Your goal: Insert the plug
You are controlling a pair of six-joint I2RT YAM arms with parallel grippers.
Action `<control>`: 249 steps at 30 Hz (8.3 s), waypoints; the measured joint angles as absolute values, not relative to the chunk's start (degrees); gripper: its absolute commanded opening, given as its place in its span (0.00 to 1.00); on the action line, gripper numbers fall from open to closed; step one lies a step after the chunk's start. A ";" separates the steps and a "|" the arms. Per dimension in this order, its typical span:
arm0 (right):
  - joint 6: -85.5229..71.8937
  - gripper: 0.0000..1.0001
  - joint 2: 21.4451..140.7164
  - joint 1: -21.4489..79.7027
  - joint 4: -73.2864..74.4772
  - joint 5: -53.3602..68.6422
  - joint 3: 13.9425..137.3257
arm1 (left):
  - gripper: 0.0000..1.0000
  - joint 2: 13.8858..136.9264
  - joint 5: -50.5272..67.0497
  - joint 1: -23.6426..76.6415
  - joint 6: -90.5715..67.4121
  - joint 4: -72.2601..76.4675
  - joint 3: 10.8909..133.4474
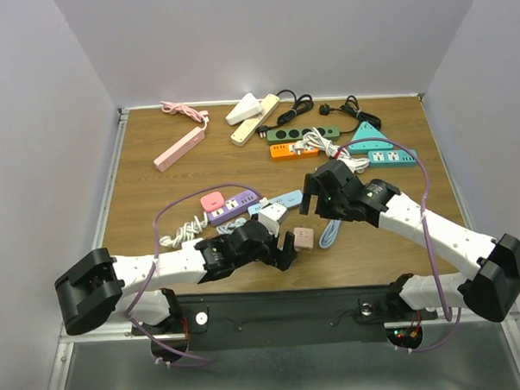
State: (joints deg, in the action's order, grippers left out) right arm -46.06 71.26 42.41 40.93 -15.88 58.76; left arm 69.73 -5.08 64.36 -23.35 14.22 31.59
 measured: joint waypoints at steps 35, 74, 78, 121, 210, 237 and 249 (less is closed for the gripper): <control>-46.26 1.00 70.37 42.33 40.91 -15.42 58.76 | 0.00 83.94 -6.09 66.06 -16.01 20.32 31.42; -52.16 0.79 76.84 42.87 13.52 5.58 58.74 | 0.00 53.91 -25.98 60.27 -36.73 15.57 31.83; -52.56 0.76 77.14 43.03 12.27 6.39 58.74 | 0.00 53.82 -26.74 60.27 -36.73 15.57 31.83; -50.22 0.00 79.37 44.51 10.59 7.70 58.04 | 0.92 51.35 -26.37 59.90 -33.23 14.35 31.40; -38.70 0.00 113.36 37.95 31.11 6.63 93.65 | 0.99 69.21 -6.22 31.90 -34.50 18.98 28.16; -38.70 0.00 120.49 39.05 33.67 5.52 100.22 | 0.60 73.14 -8.38 31.88 -31.11 26.55 24.86; -38.48 0.00 121.25 39.09 36.27 4.45 103.00 | 0.28 75.72 -5.72 31.90 -31.35 30.76 23.11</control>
State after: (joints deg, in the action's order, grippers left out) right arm -38.48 121.25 39.09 36.27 4.45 103.00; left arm 75.72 -5.72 31.90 -31.35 30.76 23.11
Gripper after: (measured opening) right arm 0.387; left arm 0.310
